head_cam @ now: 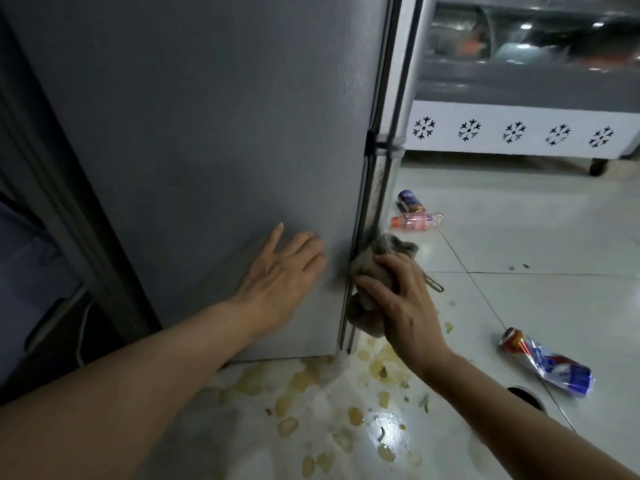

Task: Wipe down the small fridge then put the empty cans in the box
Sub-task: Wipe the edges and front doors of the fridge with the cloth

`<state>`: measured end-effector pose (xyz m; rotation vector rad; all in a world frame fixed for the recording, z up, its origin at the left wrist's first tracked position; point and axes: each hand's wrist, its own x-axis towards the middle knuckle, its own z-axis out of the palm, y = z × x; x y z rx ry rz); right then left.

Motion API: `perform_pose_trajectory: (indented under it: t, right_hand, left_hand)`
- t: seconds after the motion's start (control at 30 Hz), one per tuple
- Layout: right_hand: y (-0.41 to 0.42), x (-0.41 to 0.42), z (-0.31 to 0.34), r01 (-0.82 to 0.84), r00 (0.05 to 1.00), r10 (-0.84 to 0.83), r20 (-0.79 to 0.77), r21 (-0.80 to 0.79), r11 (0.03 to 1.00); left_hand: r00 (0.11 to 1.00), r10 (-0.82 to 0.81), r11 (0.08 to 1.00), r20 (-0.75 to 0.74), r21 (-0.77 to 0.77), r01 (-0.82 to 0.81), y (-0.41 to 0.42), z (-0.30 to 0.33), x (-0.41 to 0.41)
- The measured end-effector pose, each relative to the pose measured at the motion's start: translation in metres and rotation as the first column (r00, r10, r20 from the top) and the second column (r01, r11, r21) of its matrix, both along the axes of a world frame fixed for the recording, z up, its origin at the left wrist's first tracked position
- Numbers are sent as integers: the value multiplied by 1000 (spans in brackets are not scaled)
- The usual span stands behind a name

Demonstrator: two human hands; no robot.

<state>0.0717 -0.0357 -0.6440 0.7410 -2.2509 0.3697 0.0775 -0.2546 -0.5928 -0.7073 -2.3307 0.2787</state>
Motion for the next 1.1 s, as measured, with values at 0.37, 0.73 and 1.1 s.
perform_pose_trajectory:
  t: [0.37,0.73,1.1]
  right_hand:
    - [-39,2,174,-54,998,27,-49,-720,692]
    - [-61,-53,305,-110,993,26,-117,-803,586]
    - [-75,-76,334,210,954,-301,-1,-714,668]
  left_hand:
    - [994,6,924,-108,381,36,29,152,1]
    - [986,122,904,-112,423,-63,36,270,-16]
    - [979,155,914,-133,396,-90,33,278,-41]
